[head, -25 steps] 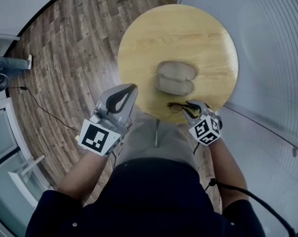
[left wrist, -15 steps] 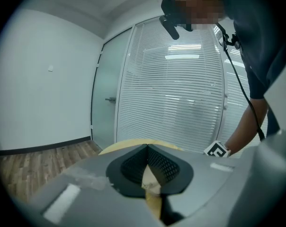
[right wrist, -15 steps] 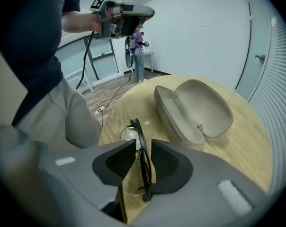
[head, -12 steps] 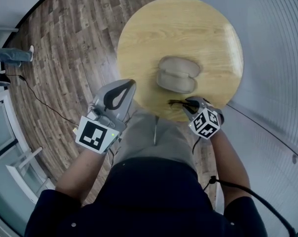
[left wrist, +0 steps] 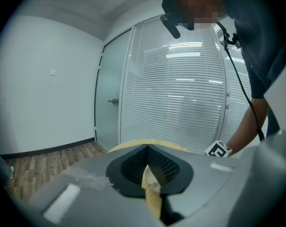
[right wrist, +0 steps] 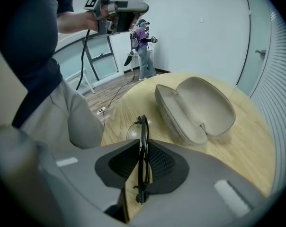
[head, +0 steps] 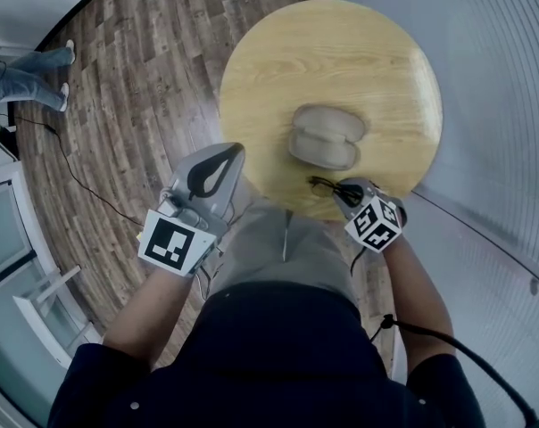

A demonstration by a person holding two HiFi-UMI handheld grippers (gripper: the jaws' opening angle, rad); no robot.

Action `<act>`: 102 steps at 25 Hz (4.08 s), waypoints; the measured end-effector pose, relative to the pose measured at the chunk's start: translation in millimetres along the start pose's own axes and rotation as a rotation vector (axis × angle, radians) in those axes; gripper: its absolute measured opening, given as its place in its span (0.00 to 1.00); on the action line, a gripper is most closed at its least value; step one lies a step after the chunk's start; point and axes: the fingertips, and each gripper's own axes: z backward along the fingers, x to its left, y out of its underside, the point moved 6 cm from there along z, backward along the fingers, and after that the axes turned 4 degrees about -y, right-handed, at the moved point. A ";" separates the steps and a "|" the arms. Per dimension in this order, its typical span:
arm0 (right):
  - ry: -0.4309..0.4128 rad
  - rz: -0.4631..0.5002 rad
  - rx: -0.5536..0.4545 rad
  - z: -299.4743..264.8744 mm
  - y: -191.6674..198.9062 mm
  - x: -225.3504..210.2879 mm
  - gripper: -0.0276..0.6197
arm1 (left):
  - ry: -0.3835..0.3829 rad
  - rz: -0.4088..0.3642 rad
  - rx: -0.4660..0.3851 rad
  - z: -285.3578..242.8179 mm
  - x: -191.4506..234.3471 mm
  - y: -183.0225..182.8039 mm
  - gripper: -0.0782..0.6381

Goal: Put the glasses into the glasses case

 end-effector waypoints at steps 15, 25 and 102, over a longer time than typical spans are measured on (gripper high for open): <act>0.054 0.002 -0.069 43.9 -23.0 14.5 0.09 | 0.020 -0.050 -0.075 9.8 -9.7 -29.7 0.11; 0.134 0.050 -0.113 90.8 -62.5 20.4 0.09 | 0.019 -0.093 -0.165 31.5 -13.6 -70.3 0.11; -0.208 0.044 -0.057 25.1 -112.4 -69.8 0.09 | -0.119 0.070 -0.087 -5.0 63.4 -42.1 0.11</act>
